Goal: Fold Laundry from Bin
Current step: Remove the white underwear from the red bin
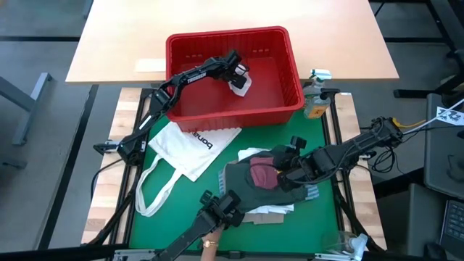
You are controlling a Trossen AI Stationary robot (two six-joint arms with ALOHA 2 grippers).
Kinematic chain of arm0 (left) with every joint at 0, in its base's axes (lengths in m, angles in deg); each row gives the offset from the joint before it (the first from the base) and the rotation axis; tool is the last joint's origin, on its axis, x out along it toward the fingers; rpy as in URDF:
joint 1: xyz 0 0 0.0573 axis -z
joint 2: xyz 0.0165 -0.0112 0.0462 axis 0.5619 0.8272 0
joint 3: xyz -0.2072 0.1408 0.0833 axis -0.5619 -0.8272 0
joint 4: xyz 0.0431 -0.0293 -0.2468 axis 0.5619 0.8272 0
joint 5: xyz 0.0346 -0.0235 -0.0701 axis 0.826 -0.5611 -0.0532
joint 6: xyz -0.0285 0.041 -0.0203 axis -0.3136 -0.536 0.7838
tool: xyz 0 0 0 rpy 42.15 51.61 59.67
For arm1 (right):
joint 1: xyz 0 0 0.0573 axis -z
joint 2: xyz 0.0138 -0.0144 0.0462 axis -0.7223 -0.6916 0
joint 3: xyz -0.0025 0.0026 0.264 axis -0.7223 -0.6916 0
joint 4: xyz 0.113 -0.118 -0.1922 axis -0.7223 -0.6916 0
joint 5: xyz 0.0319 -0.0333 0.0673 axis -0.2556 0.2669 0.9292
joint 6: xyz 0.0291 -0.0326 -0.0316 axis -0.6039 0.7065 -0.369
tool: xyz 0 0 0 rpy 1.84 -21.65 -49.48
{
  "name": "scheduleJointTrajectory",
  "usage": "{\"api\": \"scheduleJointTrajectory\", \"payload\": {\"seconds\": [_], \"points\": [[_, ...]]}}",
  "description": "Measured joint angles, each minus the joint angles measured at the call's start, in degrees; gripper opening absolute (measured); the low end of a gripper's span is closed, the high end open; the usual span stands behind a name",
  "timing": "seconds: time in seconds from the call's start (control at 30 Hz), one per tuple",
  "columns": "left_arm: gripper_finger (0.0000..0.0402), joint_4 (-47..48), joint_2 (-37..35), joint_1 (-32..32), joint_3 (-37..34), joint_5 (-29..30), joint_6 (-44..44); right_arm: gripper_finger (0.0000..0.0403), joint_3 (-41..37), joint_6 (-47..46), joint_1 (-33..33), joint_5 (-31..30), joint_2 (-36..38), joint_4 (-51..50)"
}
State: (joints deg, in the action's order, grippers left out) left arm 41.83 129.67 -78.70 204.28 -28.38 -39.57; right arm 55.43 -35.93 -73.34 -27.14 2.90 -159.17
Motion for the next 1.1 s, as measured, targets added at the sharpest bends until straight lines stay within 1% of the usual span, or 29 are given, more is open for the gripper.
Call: {"api": "scheduleJointTrajectory", "payload": {"seconds": [0.17,0.27,0.4,0.57,0.63,0.8,0.93,1.1], "points": [[0.0195,0.01,0.07,-0.04,-0.58,-1.47,-0.01,0.0144,0.01,0.96,0.17,2.18,0.0,0.02],[0.0175,0.35,0.07,-0.07,-0.64,-2.69,0.01,0.0144,-0.01,1.04,0.15,2.34,0.0,0.02],[0.0122,1.39,-0.05,-0.07,-0.66,-5.55,0.09,0.0144,-0.01,1.06,0.13,2.35,0.0,0.02],[0.0036,2.8,-1.09,0.52,-0.81,-8.04,0.23,0.0144,-0.01,1.08,0.13,2.63,0.0,-0.72],[0.0015,2.98,-1.86,0.59,-0.94,-8.93,0.27,0.0144,0.01,1.1,0.13,3.38,0.0,-1.43],[0.0015,4.97,-4.06,0.96,-1.32,-12.29,-0.71,0.0144,0.01,1.08,0.13,5.26,0.0,-2.43],[0.0012,6.39,-6.8,1.09,0.57,-15.23,-1.58,0.0144,0.12,1.08,0.13,5.33,0.0,-2.63],[0.0012,6.22,-11.61,1.03,1.09,-15.84,-1.76,0.0144,1.27,1.09,0.13,5.29,0.0,-3.15]]}}
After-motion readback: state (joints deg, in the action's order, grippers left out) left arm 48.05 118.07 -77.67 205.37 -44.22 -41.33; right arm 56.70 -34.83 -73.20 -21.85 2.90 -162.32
